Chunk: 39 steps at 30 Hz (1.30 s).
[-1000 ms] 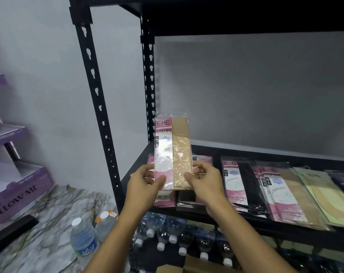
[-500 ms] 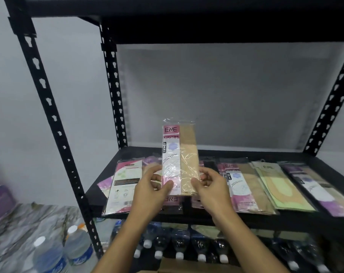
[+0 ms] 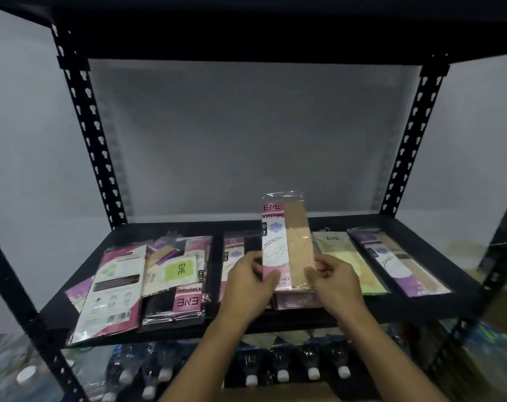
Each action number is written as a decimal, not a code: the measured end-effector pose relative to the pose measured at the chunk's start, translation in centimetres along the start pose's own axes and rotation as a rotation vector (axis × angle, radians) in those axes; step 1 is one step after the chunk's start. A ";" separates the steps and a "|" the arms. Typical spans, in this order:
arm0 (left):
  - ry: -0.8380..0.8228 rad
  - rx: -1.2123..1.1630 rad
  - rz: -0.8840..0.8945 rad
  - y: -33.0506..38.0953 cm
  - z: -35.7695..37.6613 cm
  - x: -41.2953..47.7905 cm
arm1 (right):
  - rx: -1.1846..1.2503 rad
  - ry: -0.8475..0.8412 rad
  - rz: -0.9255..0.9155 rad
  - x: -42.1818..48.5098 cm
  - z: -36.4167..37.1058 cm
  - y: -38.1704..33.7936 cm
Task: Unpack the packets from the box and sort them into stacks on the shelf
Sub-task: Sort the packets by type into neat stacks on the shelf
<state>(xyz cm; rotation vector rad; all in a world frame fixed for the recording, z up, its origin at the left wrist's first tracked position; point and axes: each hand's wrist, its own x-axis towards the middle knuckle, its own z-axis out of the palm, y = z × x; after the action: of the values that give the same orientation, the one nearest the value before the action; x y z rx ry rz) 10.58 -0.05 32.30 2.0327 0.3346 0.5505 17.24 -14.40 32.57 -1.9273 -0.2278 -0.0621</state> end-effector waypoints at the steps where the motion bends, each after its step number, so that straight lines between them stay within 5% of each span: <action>1: -0.015 0.027 0.002 0.2 0.8 0.1 | -0.012 0.004 0.013 0.2 -0.5 0.4; 13: -0.086 0.583 -0.059 0.0 4.6 0.7 | -0.200 -0.073 0.098 1.4 -1.9 3.5; 25: 0.008 0.512 -0.045 -0.3 1.8 0.7 | -0.203 0.056 -0.042 0.9 -2.0 2.3; 39: 0.330 0.468 -0.136 -6.4 -9.8 -1.2 | -0.129 -0.181 -0.278 -3.2 10.3 -4.0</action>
<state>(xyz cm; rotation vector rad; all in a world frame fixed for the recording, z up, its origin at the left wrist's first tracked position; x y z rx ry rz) 4.52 9.88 30.68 2.3374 0.8598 0.7786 12.65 -3.88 32.00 -2.0189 -0.6261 -0.0885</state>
